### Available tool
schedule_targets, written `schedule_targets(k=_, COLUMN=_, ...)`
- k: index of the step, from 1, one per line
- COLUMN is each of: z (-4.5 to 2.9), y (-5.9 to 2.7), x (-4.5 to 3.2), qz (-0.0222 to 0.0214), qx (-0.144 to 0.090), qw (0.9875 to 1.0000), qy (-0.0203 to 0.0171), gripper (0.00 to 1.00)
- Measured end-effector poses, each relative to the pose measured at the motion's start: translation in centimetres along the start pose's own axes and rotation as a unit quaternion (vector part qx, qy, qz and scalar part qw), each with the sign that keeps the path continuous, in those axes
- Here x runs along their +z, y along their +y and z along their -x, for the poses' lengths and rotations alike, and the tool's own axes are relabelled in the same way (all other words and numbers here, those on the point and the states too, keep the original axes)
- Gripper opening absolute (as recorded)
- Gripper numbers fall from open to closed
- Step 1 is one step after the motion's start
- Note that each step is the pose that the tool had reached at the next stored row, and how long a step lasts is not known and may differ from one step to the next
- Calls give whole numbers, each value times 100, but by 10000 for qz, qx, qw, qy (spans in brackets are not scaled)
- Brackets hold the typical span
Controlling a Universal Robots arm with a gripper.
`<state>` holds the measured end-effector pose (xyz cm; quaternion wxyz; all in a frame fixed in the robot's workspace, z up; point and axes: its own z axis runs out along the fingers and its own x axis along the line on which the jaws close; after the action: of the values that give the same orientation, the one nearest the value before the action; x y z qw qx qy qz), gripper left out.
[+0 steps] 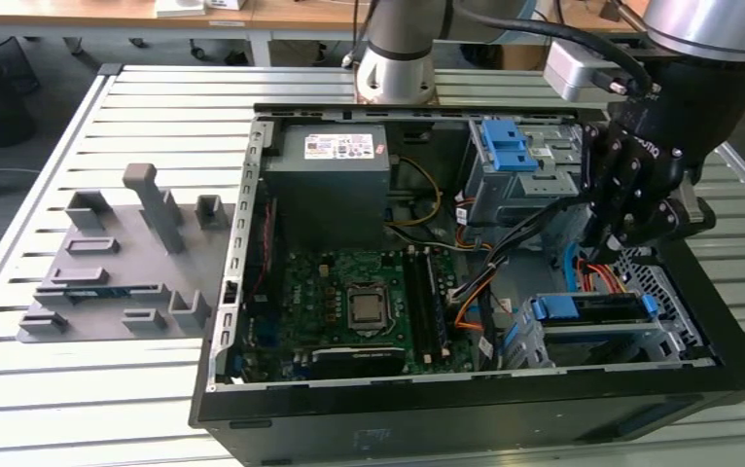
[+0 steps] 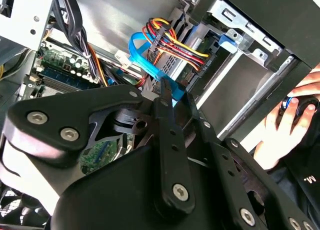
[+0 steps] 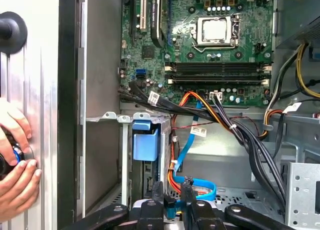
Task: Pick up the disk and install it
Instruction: 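Insert the second disk wire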
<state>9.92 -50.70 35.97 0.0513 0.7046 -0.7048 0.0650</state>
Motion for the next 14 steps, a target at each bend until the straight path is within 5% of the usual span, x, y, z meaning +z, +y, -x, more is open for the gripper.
schedule_targets(k=6, z=1, y=1, x=13, qz=0, qx=1, qw=10000, qy=-23, gripper=20)
schedule_targets(k=9, z=-7, y=1, x=21, qz=0, qx=5, qw=9997, qy=-241, gripper=20)
schedule_targets(k=10, z=-10, y=1, x=24, qz=-1, qx=6, qw=9996, qy=-279, gripper=20)
schedule_targets(k=14, z=-26, y=2, x=41, qz=-5, qx=7, qw=9995, qy=-311, gripper=20)
